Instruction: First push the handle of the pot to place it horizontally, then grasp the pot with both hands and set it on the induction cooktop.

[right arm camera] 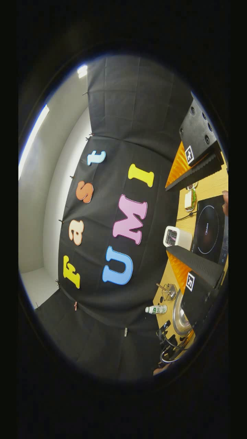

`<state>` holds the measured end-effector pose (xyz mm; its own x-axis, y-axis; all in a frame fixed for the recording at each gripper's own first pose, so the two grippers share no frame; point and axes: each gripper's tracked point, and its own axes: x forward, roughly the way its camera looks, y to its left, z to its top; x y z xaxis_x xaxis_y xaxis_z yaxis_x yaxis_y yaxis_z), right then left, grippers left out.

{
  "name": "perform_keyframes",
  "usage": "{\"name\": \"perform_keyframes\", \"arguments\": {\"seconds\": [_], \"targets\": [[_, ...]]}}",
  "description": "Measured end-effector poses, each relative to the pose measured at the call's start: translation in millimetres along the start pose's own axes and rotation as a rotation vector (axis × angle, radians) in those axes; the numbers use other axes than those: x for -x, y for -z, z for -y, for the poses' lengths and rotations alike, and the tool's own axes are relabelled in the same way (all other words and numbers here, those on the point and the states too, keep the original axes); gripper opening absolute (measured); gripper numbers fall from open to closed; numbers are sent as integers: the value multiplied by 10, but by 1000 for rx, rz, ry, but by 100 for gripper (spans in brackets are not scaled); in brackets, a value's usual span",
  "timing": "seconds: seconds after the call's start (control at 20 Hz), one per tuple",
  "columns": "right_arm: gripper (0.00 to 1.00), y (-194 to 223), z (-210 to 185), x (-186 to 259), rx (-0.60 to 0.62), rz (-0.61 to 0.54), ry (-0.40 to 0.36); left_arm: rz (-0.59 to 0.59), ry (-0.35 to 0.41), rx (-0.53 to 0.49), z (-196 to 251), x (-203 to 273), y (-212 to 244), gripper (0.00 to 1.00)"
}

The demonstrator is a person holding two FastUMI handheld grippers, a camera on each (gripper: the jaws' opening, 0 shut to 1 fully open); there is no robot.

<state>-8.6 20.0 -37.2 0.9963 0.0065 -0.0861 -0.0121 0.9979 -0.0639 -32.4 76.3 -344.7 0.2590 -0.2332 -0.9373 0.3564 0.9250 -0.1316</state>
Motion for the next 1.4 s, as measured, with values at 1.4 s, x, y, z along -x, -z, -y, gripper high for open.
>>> {"name": "perform_keyframes", "arguments": {"seconds": [1.4], "targets": [[98,307,-174,-276,19,-94,-7,104,-328,93,-1727,-14,-646,5]]}}
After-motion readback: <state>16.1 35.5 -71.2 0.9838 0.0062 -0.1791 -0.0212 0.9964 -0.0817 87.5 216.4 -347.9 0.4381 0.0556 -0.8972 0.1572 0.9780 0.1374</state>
